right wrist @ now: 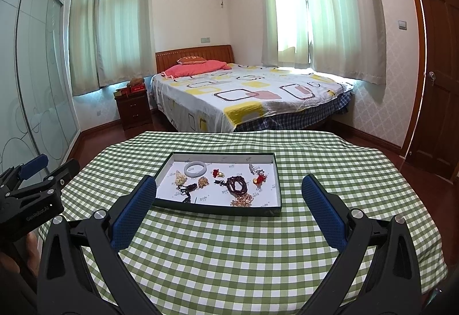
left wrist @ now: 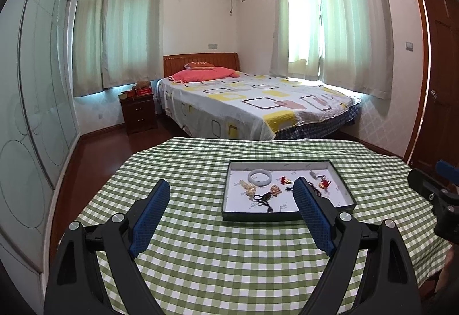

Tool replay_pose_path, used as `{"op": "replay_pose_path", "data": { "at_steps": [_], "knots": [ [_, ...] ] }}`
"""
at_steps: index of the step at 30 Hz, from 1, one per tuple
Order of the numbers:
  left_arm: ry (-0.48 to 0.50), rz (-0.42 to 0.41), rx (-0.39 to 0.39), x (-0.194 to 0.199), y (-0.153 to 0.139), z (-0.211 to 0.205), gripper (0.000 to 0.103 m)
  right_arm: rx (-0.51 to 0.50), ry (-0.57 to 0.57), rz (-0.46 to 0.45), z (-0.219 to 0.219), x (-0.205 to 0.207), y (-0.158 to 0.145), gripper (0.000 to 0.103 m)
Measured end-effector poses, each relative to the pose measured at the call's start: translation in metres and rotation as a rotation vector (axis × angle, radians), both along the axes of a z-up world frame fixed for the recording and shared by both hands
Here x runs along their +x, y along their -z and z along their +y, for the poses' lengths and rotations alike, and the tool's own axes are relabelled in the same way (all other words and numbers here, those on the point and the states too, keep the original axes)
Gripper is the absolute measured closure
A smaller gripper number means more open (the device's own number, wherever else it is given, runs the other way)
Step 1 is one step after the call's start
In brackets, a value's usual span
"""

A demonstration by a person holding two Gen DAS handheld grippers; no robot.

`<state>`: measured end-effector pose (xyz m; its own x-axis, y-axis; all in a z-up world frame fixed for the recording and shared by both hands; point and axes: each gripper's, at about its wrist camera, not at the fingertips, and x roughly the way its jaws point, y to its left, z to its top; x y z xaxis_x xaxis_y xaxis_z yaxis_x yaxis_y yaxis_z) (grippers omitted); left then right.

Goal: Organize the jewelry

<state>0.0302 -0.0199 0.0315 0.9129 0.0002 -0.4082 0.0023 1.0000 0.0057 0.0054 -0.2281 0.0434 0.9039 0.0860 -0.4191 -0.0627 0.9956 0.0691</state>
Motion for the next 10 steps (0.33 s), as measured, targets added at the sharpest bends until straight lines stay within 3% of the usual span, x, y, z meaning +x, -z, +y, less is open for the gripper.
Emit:
{"op": "replay_pose_path", "data": {
  "at_steps": [5, 10],
  "knots": [
    [-0.008, -0.005, 0.000, 0.002, 0.002, 0.001, 0.018, 0.002, 0.003, 0.001, -0.003, 0.003, 0.002, 0.004],
    [-0.049, 0.048, -0.008, 0.025, 0.018, 0.013, 0.018, 0.003, 0.012, 0.004, -0.013, 0.016, 0.008, 0.004]
  ]
}}
